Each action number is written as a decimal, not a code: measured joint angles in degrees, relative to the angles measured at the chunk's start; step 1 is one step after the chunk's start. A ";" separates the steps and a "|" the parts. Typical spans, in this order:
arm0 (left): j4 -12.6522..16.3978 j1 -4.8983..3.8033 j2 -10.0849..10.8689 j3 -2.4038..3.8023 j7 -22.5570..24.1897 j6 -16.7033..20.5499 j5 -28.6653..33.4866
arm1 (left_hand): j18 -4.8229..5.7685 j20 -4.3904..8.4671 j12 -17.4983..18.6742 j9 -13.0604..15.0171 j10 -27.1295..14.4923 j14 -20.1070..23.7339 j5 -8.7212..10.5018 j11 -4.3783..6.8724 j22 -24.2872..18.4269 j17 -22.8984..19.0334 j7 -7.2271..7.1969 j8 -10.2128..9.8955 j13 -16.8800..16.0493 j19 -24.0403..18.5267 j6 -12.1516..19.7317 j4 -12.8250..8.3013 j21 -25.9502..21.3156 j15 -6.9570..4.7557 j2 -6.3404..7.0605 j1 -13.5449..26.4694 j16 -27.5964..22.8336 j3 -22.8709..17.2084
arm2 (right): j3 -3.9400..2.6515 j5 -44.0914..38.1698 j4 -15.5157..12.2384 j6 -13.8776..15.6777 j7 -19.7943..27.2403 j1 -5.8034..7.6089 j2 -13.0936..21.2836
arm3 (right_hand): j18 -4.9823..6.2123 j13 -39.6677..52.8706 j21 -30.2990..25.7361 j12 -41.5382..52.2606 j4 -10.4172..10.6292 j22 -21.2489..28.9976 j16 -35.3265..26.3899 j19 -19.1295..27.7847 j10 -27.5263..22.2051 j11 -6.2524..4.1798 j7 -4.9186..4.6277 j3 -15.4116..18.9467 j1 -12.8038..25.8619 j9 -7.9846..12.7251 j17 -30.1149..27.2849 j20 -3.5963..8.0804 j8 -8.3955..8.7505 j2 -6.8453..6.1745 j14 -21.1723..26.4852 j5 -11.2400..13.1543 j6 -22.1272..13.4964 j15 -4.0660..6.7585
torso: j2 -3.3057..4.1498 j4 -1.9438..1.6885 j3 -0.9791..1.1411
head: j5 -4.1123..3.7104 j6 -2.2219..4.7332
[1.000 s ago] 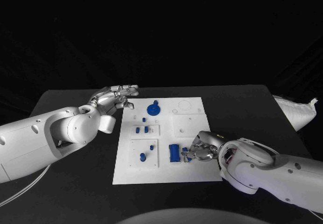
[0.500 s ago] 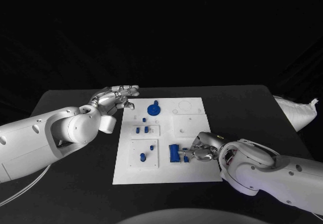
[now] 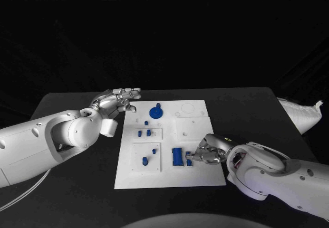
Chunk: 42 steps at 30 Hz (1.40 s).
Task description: Assemble the parts on the task board
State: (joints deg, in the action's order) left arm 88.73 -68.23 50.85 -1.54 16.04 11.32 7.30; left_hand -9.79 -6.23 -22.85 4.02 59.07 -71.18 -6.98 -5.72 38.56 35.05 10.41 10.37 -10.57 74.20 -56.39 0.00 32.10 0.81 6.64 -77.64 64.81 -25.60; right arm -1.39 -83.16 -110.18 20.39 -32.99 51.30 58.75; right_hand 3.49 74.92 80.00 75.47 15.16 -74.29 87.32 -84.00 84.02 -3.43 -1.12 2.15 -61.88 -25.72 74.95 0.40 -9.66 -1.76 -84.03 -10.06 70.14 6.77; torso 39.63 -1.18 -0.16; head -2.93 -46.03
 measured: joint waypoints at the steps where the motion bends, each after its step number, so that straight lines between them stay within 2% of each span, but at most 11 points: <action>1: -0.02 0.00 0.00 0.00 0.00 0.00 0.00 | 0.00 0.00 0.00 0.00 0.00 0.00 0.00 0.00 0.00 0.00 0.00 0.00 0.00 0.00 0.00 0.00 0.00 0.00 0.00 0.00 0.00 0.00 | -0.03 0.43 0.00 0.56 0.58 0.01 0.33 | 0.00 0.03 -0.43 -0.86 -0.23 0.53 -0.24 0.00 -0.12 0.68 -0.54 0.23 -1.25 0.37 0.00 0.00 1.00 -0.03 0.01 -0.78 -1.57 -0.07 | 0.00 0.00 -0.01 | -0.01 0.05; 4: -0.13 0.00 -0.01 -0.02 0.00 -0.01 -0.01 | 0.00 0.00 0.00 0.00 0.00 0.00 0.00 0.00 0.00 0.00 0.00 0.00 0.00 0.00 0.00 0.00 0.00 0.00 0.00 0.00 0.00 0.00 | -0.09 3.27 0.51 2.78 3.65 0.61 1.29 | 0.01 0.13 -1.67 -4.16 -0.97 2.17 -1.12 0.09 -0.04 2.08 -2.18 0.75 -4.55 1.58 -0.01 -0.57 3.47 0.07 0.00 -2.08 -5.10 -1.49 | -0.08 0.05 -0.03 | -0.01 0.15; 7: -0.49 0.05 -0.10 -0.05 0.00 -0.01 -0.02 | 0.00 0.00 -0.35 0.00 -0.22 0.29 0.00 -0.21 0.00 -0.62 0.02 0.37 0.00 0.00 0.43 -0.16 0.00 -0.03 0.00 0.00 0.00 0.16 | -0.17 9.51 2.57 5.06 9.44 2.87 2.07 | 0.01 0.72 -3.42 -7.82 -2.41 4.56 -2.33 0.82 0.11 2.94 -3.53 0.75 -7.51 2.83 -0.01 -1.67 4.95 0.26 0.00 -3.02 -6.66 -2.28 | -0.23 0.10 -0.07 | -0.10 0.38; 12: -1.58 0.27 -0.55 -0.11 0.29 0.01 0.04 | 0.00 -0.33 -0.80 0.00 -1.52 5.55 0.00 -0.47 -0.68 -6.94 0.11 1.06 0.30 -3.26 0.53 0.19 -2.02 0.47 -0.08 0.78 -4.16 0.51 | -0.36 25.18 8.34 7.40 22.17 6.82 2.22 | 2.71 -4.22 -12.41 -26.74 -6.08 16.02 -9.48 5.63 -5.61 4.30 -4.76 0.32 -14.63 4.87 -3.42 -2.69 5.59 1.87 0.00 -3.04 -9.35 -3.15 | -0.79 0.27 -0.30 | -0.25 0.84; 16: -3.27 0.40 -1.35 -0.13 0.83 0.06 0.30 | 0.00 -1.56 0.61 -0.13 -2.47 13.44 0.00 -1.02 -4.37 -12.53 0.11 1.26 2.14 -11.89 0.53 1.28 -8.67 1.66 0.52 2.56 -15.00 1.60 | -0.37 39.61 14.37 7.93 32.22 8.84 0.19 | 6.25 -16.53 -29.51 -48.65 -8.13 35.12 -27.19 14.74 -15.40 5.66 -6.00 -0.59 -18.10 6.74 -22.64 -3.82 5.59 2.41 6.31 -1.56 -11.87 -4.56 | -1.40 0.46 -0.60 | -0.37 1.55; 18: -4.35 0.46 -1.96 -0.13 1.19 0.12 0.51 | -0.01 -2.59 2.19 -0.22 -2.41 15.93 0.00 -1.08 -7.12 -16.15 0.11 1.13 3.50 -16.20 0.53 1.71 -12.83 2.84 0.61 2.74 -22.35 2.03 | -0.39 45.92 17.49 7.88 36.27 9.34 -1.35 | 6.29 -22.99 -37.23 -55.62 -8.98 41.38 -40.57 18.89 -19.13 6.67 -7.05 -1.44 -19.97 7.92 -34.40 -4.90 5.93 2.74 12.62 -0.27 -13.09 -5.73 | -1.78 0.57 -0.79 | -0.38 2.06; 23: -7.80 0.81 -4.24 -0.14 2.49 0.39 1.47 | -0.01 -5.88 7.46 -0.26 0.06 16.87 0.00 -2.42 -14.23 -23.30 0.26 -0.66 6.78 -24.43 0.33 2.05 -21.99 5.32 0.47 2.89 -37.73 2.37 | -0.92 59.37 26.38 6.45 44.85 9.98 -6.54 | 6.28 -42.19 -52.60 -69.24 -9.66 51.58 -60.89 26.35 -20.84 9.23 -8.58 -4.56 -22.82 11.04 -47.04 -8.33 5.93 2.59 21.70 2.46 -13.69 -9.40 | -3.03 1.00 -1.22 | -0.10 3.99; 26: -10.36 1.06 -6.24 -0.14 3.26 0.79 2.01 | 0.00 -7.69 10.61 -0.26 0.66 17.63 0.00 -2.70 -17.38 -26.17 0.13 -1.93 7.01 -27.75 -0.34 2.26 -25.51 6.42 0.35 2.77 -43.86 2.58 | -1.32 64.10 30.20 4.91 48.18 10.08 -8.98 | 6.28 -55.15 -61.45 -71.78 -10.09 58.40 -72.19 25.92 -19.53 10.74 -9.10 -6.91 -23.17 14.04 -55.94 -10.88 5.93 2.20 21.36 2.67 -13.66 -10.70 | -3.71 1.07 -1.36 | 0.04 5.64; 29: -13.37 1.35 -8.58 -0.14 4.13 1.57 2.60 | 0.00 -9.13 13.84 -0.26 0.95 17.52 0.00 -2.99 -20.02 -28.55 0.13 -3.55 7.01 -29.20 -0.35 2.26 -27.66 7.09 -0.01 2.41 -49.05 3.42 | -1.73 67.69 33.73 3.03 51.04 10.10 -11.45 | 6.27 -62.75 -66.18 -71.84 -10.88 62.29 -77.76 24.22 -19.53 10.91 -9.11 -8.09 -22.41 16.29 -60.98 -11.57 5.93 1.44 19.83 2.90 -13.66 -11.69 | -4.38 1.02 -1.36 | 0.52 7.06; 37: -18.31 1.84 -12.05 -0.11 6.01 3.83 3.64 | 0.00 -9.16 16.58 -0.33 0.99 16.67 0.00 -3.26 -22.34 -30.37 0.38 -5.16 7.09 -29.58 -0.97 1.98 -28.05 7.75 -0.59 2.13 -53.25 4.43 | -2.14 71.74 39.57 -0.70 55.11 10.18 -15.97 | 6.26 -70.87 -71.03 -71.84 -13.52 66.93 -82.35 20.30 -19.45 11.00 -9.05 -9.58 -19.88 19.69 -67.04 -11.40 5.96 1.49 15.98 2.89 -14.11 -11.69 | -5.51 1.00 -1.11 | 1.65 9.42; 42: -17.84 1.97 -11.71 -0.11 5.91 4.08 3.59 | 0.37 -6.76 18.30 -2.10 -8.52 25.19 1.04 -1.95 -24.94 -32.63 -1.33 -7.77 8.77 -36.65 8.00 1.07 -30.05 6.37 -2.92 13.93 -55.14 7.94 | -1.99 71.83 38.90 -0.29 55.03 10.17 -15.65 | 6.12 -72.95 -72.58 -73.63 -14.56 68.18 -84.78 30.23 -29.54 9.82 -7.61 -8.55 -6.62 21.71 -68.40 -9.55 7.82 1.62 26.55 4.06 -22.90 -9.33 | -5.62 1.01 -1.04 | 1.63 9.43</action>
State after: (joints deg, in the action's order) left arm 70.89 -66.26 39.13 -1.65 21.96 15.40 10.88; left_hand -9.42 -12.99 -4.55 1.92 50.55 -45.99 -5.95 -7.67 13.62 2.42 9.07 2.60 -1.80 37.55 -48.39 1.06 2.05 7.18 3.72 -63.71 9.68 -17.67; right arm -3.37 -11.33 -71.28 20.09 22.04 61.47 43.10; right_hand 9.61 1.98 7.42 1.84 0.60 -6.11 2.54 -53.77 54.48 6.39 -8.73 -6.40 -68.51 -4.00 6.55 -9.16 -1.83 -0.14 -57.48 -6.00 47.24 -2.57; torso 34.00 -0.17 -1.20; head -1.30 -36.60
